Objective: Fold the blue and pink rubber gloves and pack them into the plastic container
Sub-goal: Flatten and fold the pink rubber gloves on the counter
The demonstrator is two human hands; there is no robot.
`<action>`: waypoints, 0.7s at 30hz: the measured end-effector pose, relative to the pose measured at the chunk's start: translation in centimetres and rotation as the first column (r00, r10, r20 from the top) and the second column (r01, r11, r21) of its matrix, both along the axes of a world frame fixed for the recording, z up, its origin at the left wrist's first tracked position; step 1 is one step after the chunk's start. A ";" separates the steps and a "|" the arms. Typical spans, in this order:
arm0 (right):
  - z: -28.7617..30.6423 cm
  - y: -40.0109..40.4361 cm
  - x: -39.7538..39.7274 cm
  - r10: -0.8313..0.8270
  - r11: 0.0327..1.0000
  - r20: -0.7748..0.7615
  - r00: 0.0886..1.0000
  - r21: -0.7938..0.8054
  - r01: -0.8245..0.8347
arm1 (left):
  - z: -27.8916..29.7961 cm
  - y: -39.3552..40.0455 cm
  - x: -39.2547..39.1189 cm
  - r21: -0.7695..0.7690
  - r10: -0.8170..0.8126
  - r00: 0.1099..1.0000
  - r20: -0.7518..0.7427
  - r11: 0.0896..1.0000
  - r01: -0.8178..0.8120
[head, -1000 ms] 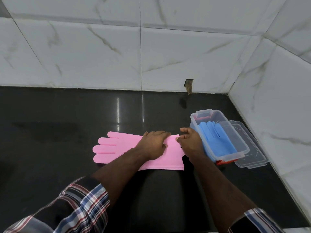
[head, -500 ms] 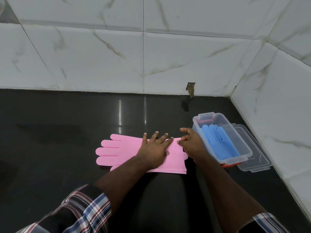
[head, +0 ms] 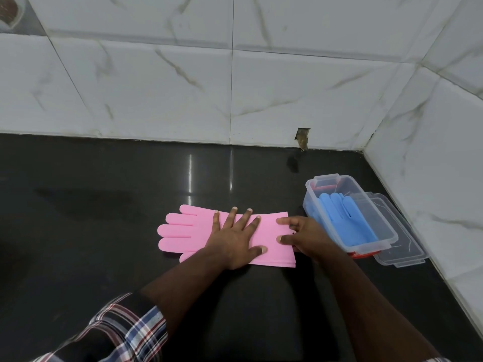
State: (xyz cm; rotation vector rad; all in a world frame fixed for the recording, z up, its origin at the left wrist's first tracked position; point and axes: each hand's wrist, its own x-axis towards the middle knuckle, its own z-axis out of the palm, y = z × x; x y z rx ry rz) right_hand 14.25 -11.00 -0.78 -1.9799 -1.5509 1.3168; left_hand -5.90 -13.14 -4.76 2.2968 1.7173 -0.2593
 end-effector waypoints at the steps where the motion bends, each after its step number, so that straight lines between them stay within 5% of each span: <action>1: 0.1 -0.1 0.1 0.014 1.000 0.008 1.000 0.001 -0.014 | 0.1 0.0 0.0 -0.009 -0.005 1.000 0.000 1.000 0.005; 12: 3.3 -1.0 -0.1 0.167 0.970 0.039 0.985 -0.184 -0.158 | 2.7 -0.1 -6.8 -0.112 -0.031 0.999 0.009 0.993 0.032; 21: 5.1 -1.4 -0.6 0.219 0.967 0.088 0.972 -0.155 -0.203 | 2.6 0.5 -8.3 -0.161 -0.006 1.000 -0.023 0.987 0.002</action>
